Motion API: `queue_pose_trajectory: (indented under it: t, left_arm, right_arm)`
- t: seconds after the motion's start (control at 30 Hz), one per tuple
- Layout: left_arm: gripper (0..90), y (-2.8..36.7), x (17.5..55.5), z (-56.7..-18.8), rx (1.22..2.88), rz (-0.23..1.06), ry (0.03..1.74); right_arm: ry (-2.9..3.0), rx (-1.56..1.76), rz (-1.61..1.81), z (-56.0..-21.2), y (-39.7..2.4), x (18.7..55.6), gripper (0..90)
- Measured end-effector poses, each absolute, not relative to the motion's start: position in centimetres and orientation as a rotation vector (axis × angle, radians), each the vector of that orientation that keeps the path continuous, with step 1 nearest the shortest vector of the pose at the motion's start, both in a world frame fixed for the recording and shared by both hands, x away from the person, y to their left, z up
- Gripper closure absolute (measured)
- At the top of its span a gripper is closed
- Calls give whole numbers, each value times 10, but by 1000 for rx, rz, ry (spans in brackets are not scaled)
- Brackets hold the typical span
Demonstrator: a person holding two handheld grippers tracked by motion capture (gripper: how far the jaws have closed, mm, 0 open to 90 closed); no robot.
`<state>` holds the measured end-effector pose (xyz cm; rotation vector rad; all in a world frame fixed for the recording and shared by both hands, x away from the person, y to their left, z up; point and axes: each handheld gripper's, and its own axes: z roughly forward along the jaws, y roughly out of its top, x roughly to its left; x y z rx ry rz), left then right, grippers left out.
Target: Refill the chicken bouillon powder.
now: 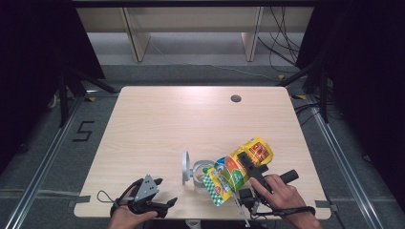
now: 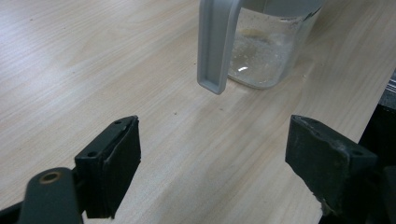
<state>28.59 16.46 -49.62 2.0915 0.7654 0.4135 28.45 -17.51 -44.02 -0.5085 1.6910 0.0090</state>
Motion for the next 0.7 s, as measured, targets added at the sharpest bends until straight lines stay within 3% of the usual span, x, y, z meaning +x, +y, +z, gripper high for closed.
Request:
queue_pose_trajectory:
  t: [0.7]
  left_arm:
    - [176,163,283,-498,2055,396,799]
  right_arm:
    - [1675,-516,-8,-439,-172,284,404]
